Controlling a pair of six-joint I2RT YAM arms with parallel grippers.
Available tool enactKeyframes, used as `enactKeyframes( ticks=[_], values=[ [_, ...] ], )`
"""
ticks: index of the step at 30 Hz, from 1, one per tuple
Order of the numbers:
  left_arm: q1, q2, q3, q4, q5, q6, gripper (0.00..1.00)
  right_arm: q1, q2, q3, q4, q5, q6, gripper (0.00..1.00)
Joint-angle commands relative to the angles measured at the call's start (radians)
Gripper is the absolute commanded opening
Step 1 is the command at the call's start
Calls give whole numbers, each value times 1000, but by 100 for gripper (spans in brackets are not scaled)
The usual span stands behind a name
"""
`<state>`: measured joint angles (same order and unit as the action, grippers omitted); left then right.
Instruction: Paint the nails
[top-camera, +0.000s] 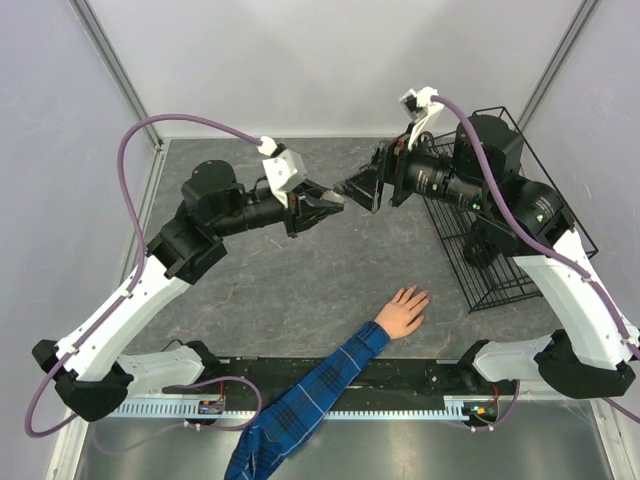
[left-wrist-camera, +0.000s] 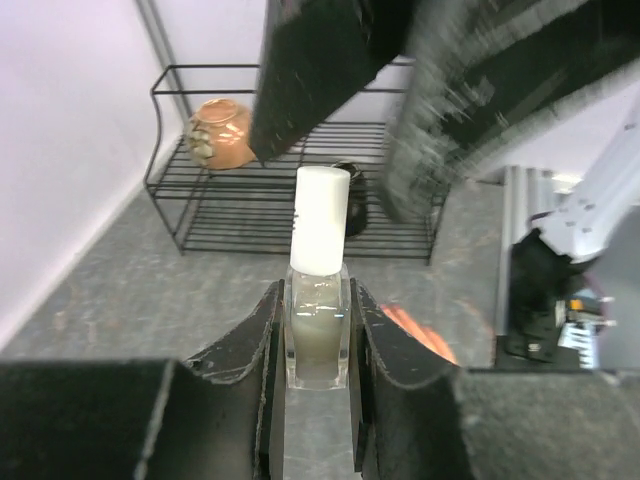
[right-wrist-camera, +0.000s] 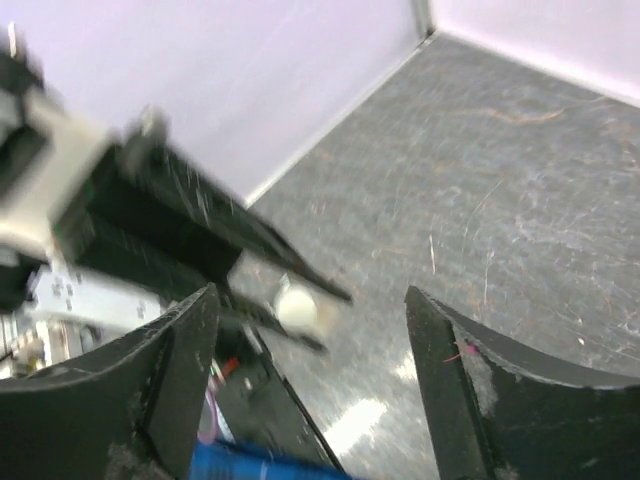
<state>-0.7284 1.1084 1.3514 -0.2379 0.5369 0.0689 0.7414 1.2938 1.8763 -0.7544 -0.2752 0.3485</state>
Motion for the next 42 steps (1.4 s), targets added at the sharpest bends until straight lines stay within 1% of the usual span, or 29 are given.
enactKeyframes(
  ticks=[1,2,3,5,7,11,17,21,24,26,29,30,32,33,34,35,36,37,38,39,40,41,42],
  values=[
    [-84,25,31,49,-256,164,2,6,30,69,61,186,118,79],
    [-107,28,29,61,-312,169,2,10,33,75,56,215,122,79],
    [-114,30,26,75,-331,170,2,13,41,79,40,235,127,75],
    [-129,31,19,115,-382,164,2,13,44,92,29,269,127,72],
    [-135,33,14,132,-405,158,2,13,44,93,32,271,132,66],
    [-144,38,5,149,-456,144,2,16,42,80,30,255,136,64],
    [-144,44,-1,158,-457,132,2,21,51,63,46,211,133,64],
    [-146,45,5,161,-456,126,2,21,70,63,47,197,130,57],
    [-146,47,8,160,-453,124,2,21,78,60,49,191,124,53],
    [-147,44,9,157,-446,123,2,19,81,57,53,188,122,52],
    [-147,39,8,150,-427,111,2,21,82,53,56,180,121,45],
    [-146,38,6,149,-419,103,2,21,82,52,56,180,118,39],
    [-146,25,3,146,-367,85,2,21,78,46,59,182,107,29],
    [-146,19,0,147,-350,62,2,21,73,43,59,180,98,12],
    [-143,4,-1,149,-313,48,2,23,68,28,59,180,75,2],
    [-138,-4,-6,150,-284,31,2,21,52,12,63,150,58,0],
    [-126,-12,-3,155,-246,-27,2,19,38,-11,102,115,32,0],
    [-82,-18,3,155,-109,-58,2,19,21,-81,133,53,-6,0],
    [-53,-19,24,157,-9,-119,2,16,-14,-118,168,-12,-67,0],
    [-19,-15,35,178,106,-232,2,16,-30,-167,217,-168,-101,0],
    [42,-9,57,204,337,-297,2,18,-39,-178,230,-238,-120,0],
    [66,17,66,224,442,-360,2,16,-54,-187,254,-298,-141,0],
    [82,33,71,300,545,-492,2,15,-59,-196,263,-432,-147,0]
  ],
)
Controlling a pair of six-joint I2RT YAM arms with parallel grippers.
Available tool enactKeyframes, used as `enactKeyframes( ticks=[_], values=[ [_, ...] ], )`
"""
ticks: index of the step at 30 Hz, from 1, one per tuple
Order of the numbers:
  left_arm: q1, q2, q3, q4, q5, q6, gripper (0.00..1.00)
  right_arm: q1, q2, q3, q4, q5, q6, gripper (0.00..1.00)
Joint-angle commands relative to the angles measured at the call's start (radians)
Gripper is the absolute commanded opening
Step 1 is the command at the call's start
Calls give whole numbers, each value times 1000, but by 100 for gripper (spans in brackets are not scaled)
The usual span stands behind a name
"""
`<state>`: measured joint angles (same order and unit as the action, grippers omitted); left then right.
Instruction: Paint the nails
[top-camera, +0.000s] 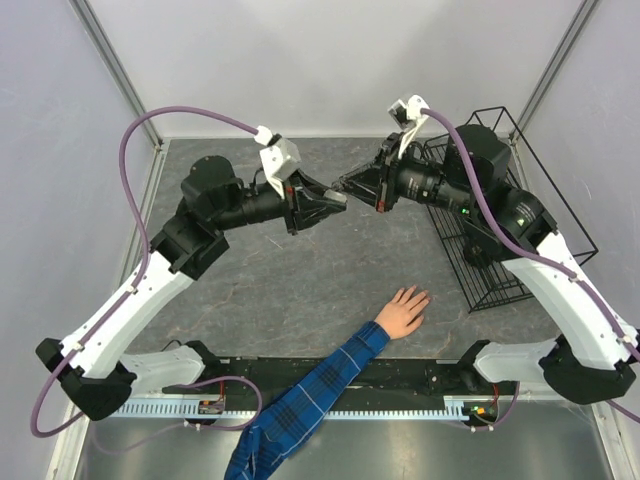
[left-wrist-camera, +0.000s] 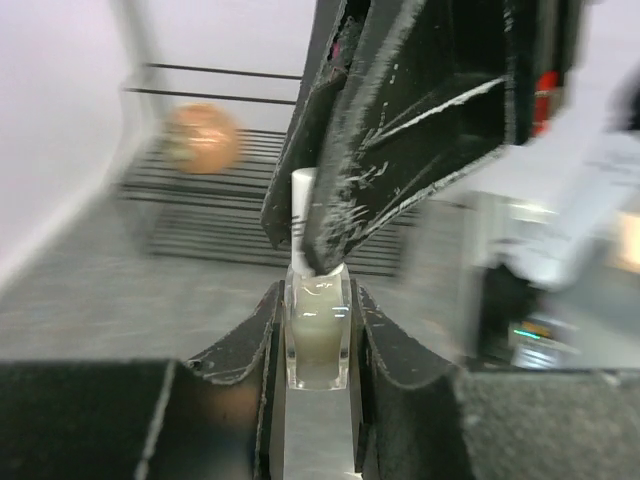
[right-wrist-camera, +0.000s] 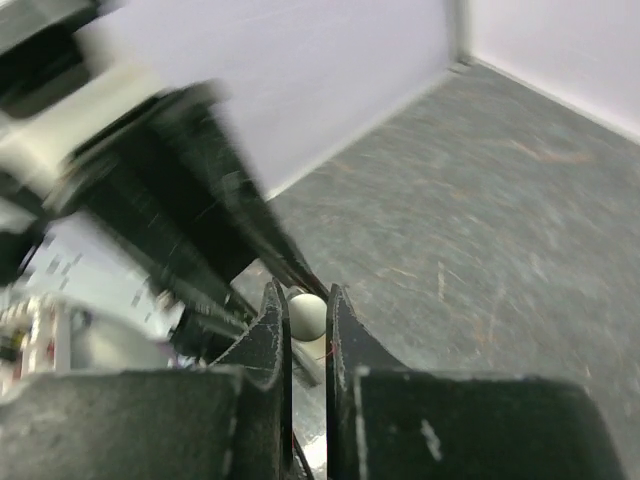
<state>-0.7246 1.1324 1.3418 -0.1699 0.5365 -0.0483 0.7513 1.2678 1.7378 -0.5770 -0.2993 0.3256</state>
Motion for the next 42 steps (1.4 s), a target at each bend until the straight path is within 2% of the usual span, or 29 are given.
enactKeyframes(
  ticks=[1,3,4,6,9,11,12,16,18,19,20,25,30,36,38,42],
  values=[
    [96,24,76,265,709,-442,2,5,-34,-58,94,-450,-129,0],
    [99,62,68,297,810,-556,2,2,-33,-57,104,-544,-125,0],
    [100,66,53,297,848,-565,2,0,-30,-57,105,-567,-119,0],
    [109,49,39,288,835,-536,2,0,-25,-61,106,-587,-108,0],
    [145,11,20,270,720,-455,2,0,-38,-70,109,-560,-102,0],
    [152,-3,25,189,654,-357,2,0,-51,-67,106,-486,-100,0],
    [154,-13,28,138,567,-316,2,0,-54,-64,105,-456,-91,0],
    [154,-36,37,21,354,-188,2,0,-51,-23,65,-301,-43,33],
    [152,-46,39,-17,237,-136,2,0,-38,15,40,-230,-27,40],
    [152,-51,40,-29,214,-121,2,0,-22,32,2,-198,-10,50],
    [152,-54,43,-46,197,-90,2,0,-15,64,-15,-126,-2,56],
    [152,-66,42,-63,140,-36,2,0,14,146,-78,-8,29,78],
    [151,-68,46,-83,79,7,2,2,91,271,-171,20,52,81],
    [151,-53,60,-112,117,37,2,2,191,417,-326,-14,41,68],
    [151,-54,59,-114,126,42,2,3,215,476,-362,-26,29,66],
    [151,-46,57,-117,143,42,2,3,240,483,-394,-60,18,65]
  ],
)
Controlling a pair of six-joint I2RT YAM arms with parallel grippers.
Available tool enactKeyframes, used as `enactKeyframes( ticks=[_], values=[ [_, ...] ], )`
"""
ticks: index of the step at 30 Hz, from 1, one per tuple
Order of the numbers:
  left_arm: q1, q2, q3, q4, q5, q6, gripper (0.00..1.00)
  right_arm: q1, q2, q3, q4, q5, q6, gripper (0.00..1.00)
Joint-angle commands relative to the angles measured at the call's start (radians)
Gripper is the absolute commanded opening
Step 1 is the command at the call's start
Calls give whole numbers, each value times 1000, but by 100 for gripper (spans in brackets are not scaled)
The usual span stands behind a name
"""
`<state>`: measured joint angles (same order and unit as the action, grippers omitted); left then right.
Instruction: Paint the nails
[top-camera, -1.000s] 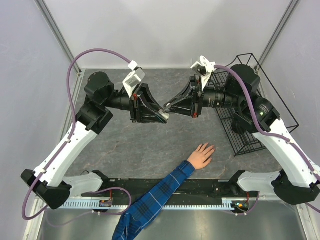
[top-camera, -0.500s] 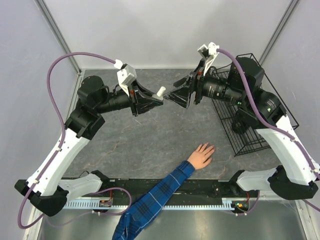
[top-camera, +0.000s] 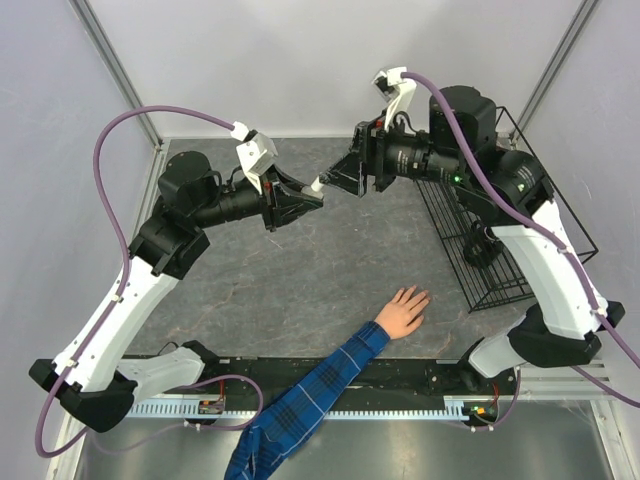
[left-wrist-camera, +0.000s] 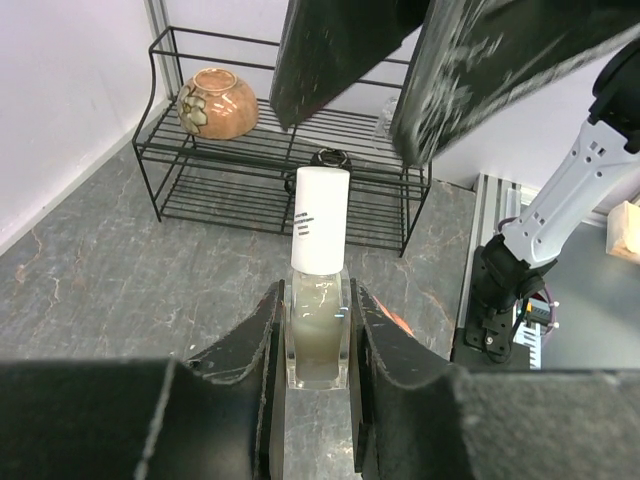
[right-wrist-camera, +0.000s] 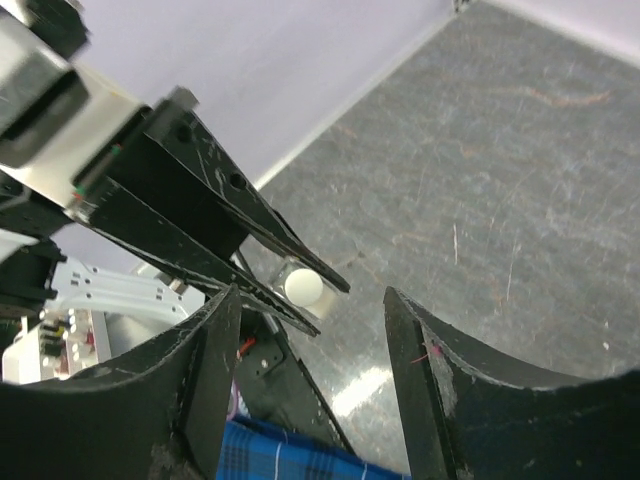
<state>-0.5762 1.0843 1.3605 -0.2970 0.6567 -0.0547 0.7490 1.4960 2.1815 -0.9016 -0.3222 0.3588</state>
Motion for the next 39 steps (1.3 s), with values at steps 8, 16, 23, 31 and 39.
enactKeyframes(
  ticks=[8,16,23,31,39],
  values=[
    [3,9,40,10,46,39,2,6,33,34,-62,-77,-17,54],
    [3,23,52,6,73,29,2,9,41,-3,-30,-104,-15,43],
    [3,34,58,6,106,19,2,9,41,-20,-20,-112,-21,38],
    [3,43,58,7,198,-10,2,10,18,-51,-14,-97,-72,13],
    [4,48,52,-14,333,-56,2,9,-52,-118,-8,-146,-193,0]
  ],
)
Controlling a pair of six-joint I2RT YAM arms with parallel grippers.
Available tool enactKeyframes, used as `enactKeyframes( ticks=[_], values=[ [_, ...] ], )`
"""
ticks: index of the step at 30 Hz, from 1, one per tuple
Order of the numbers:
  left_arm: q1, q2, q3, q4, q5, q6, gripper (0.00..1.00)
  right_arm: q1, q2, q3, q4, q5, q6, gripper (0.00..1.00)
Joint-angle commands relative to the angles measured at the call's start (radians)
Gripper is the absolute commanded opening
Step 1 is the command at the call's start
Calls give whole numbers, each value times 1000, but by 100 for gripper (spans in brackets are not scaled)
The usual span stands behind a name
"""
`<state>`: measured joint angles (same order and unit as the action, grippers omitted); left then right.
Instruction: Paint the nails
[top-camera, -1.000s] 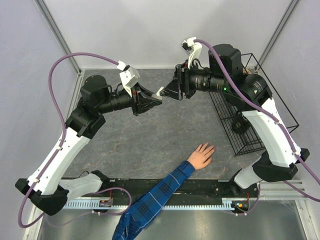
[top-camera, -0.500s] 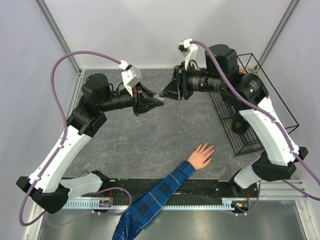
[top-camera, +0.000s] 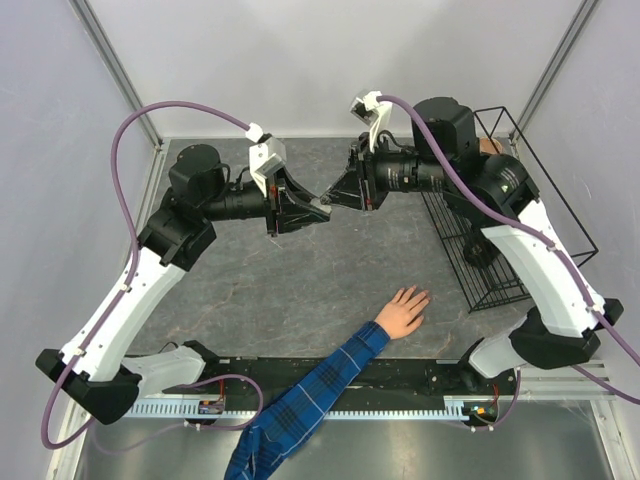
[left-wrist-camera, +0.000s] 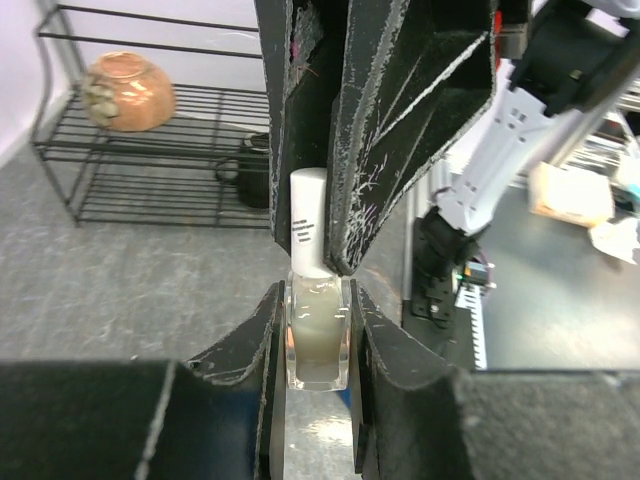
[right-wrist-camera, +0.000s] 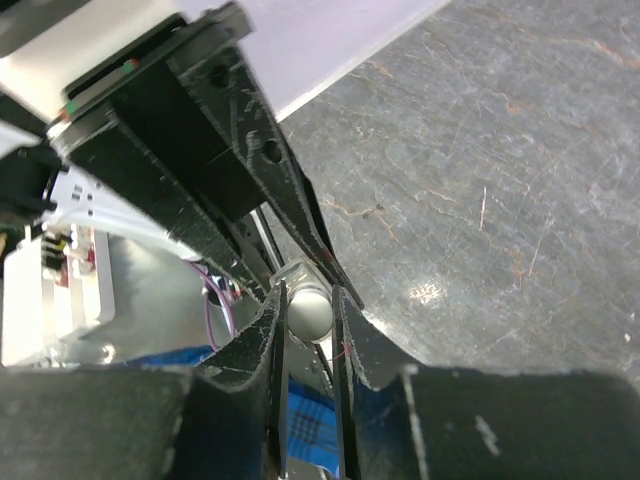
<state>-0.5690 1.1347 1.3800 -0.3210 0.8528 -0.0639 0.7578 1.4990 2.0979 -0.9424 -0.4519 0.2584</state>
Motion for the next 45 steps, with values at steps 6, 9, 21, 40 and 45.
enactKeyframes(
  ticks=[6,9,21,40,45],
  values=[
    [-2,10,33,25,276,-91,2,0,-152,-157,111,-51,-151,0],
    [-2,11,34,27,278,-97,2,0,-166,-188,145,-64,-133,0],
    [-2,5,31,25,256,-88,2,0,-178,-180,154,-45,-102,0],
    [-2,-15,24,-29,172,-33,2,0,-217,-196,146,-16,-82,0],
    [-2,-19,24,-30,167,-33,2,0,-223,-196,146,-7,-81,0]
  ],
)
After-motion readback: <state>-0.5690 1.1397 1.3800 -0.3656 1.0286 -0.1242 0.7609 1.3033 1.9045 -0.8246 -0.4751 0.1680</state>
